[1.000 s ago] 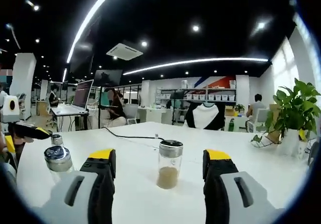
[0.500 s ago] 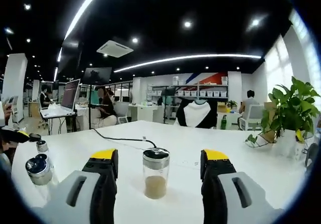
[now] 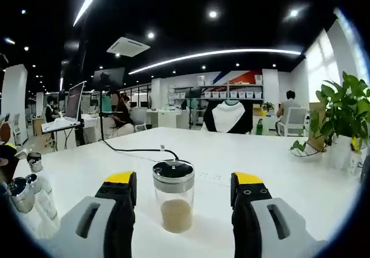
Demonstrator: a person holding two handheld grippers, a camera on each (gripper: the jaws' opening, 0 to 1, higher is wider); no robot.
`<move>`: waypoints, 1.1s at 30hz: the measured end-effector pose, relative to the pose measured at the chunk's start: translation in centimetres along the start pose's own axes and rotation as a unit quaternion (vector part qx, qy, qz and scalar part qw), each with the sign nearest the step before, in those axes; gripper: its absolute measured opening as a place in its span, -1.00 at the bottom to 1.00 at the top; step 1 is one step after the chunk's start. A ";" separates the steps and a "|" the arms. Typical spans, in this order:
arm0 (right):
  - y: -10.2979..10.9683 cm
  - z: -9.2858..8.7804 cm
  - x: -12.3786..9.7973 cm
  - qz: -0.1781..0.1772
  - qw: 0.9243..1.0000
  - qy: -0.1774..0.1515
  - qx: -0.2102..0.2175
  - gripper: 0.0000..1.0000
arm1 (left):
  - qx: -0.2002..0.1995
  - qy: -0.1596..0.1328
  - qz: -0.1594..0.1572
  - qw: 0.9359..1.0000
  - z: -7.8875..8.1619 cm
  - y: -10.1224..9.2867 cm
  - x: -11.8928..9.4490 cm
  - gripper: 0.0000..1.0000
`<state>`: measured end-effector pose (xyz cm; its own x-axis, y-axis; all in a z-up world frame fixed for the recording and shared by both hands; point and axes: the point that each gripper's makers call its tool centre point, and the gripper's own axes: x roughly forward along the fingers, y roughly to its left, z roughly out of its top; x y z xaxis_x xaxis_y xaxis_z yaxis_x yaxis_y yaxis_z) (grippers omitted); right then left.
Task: Rotate the seasoning bottle until the label or dispensing opening points toward the visible target arrow and the bottle remains upright within the marked orientation range
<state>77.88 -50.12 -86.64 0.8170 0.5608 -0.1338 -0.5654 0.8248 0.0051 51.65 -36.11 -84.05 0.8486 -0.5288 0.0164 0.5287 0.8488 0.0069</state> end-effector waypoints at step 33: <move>1.4 -1.9 3.1 0.016 0.999 0.013 0.030 -0.22 | -0.012 0.021 -0.007 1.000 -1.1 -0.3 -0.2 0.63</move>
<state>79.41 -47.39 -88.90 0.7952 0.5854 -0.1579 -0.5826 0.8099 0.0690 51.32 -36.29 -85.15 0.8407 -0.5409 -0.0250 0.5407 0.8411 -0.0174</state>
